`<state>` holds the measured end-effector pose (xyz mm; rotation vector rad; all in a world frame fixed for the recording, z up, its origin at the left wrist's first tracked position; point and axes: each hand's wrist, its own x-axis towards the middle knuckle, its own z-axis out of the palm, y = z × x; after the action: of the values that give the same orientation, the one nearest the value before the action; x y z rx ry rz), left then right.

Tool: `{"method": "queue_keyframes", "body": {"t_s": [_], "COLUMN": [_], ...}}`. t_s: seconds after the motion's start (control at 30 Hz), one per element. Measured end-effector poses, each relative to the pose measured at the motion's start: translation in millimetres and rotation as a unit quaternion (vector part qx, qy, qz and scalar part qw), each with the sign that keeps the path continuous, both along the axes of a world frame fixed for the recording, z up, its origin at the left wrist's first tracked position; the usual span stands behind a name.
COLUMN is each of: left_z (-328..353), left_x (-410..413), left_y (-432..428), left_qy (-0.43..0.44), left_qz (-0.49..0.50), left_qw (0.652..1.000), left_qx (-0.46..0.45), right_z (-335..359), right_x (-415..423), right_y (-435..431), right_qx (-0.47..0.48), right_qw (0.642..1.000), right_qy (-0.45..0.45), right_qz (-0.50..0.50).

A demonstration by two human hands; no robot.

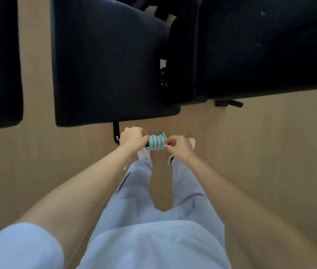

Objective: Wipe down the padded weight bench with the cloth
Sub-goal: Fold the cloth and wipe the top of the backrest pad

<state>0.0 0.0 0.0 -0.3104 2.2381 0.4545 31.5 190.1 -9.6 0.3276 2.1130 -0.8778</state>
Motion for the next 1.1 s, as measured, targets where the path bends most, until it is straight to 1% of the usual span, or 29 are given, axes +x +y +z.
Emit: {"method": "queue_keyframes", "body": {"t_s": [0.1, 0.13, 0.2, 0.3, 0.37, 0.43, 0.53, 0.63, 0.7, 0.77, 0.83, 0.9, 0.97, 1.03, 1.1], "left_z": [-26, -27, -36, -39, -35, -26, -7, 22, 42, 69, 93, 122, 145, 164, 179], "left_x": [-1, -1, -1, -2, -4, -4, -5, -5, -6, -8, -11, -15, -19, -20, -21], "left_y": [-2, 0, 5, 9, 12, 15, 15, 17, 18, 21, 25, 30, 34, 40, 49], "left_qy": [-0.057, -0.070, -0.070, -0.023, -0.003, 0.008, 0.033, 0.071, 0.092, 0.112, 0.139, 0.177, 0.200, 0.206, 0.207], "left_qz": [-0.042, -0.039, -0.039, 0.034, 0.099, 0.132, 0.151, 0.134, 0.100, 0.052, -0.003, -0.071, -0.096, -0.105, -0.120], "left_qw": [0.997, 0.997, 0.997, 0.998, 0.991, 0.983, 0.970, 0.962, 0.958, 0.953, 0.943, 0.931, 0.920, 0.910, 0.909], "left_qx": [-0.025, -0.020, 0.000, 0.046, 0.085, 0.128, 0.186, 0.228, 0.252, 0.276, 0.303, 0.310, 0.324, 0.343, 0.342], "right_z": [-20, -19, -26, -34, -30, -20, 4, 43, 68, 96, 114, 135, 155, 172, 187], "right_x": [3, 3, 3, -2, -5, -5, -4, -1, -2, -6, -12, -19, -26, -29, -30], "right_y": [-15, -20, -25, -28, -27, -23, -13, -1, 7, 17, 25, 33, 43, 54, 67], "right_qx": [0.011, 0.016, 0.014, 0.005, -0.035, -0.087, -0.127, -0.127, -0.123, -0.118, -0.096, -0.057, -0.035, -0.022, -0.020], "right_qw": [1.000, 1.000, 1.000, 0.999, 0.992, 0.975, 0.956, 0.953, 0.961, 0.968, 0.969, 0.970, 0.970, 0.967, 0.964], "right_qy": [-0.004, -0.010, -0.003, -0.009, -0.039, -0.058, -0.051, 0.006, 0.076, 0.158, 0.219, 0.234, 0.234, 0.243, 0.259], "right_qz": [-0.003, -0.008, -0.020, -0.047, -0.116, -0.196, -0.261, -0.275, -0.234, -0.153, -0.054, 0.022, 0.061, 0.070, 0.058]}}
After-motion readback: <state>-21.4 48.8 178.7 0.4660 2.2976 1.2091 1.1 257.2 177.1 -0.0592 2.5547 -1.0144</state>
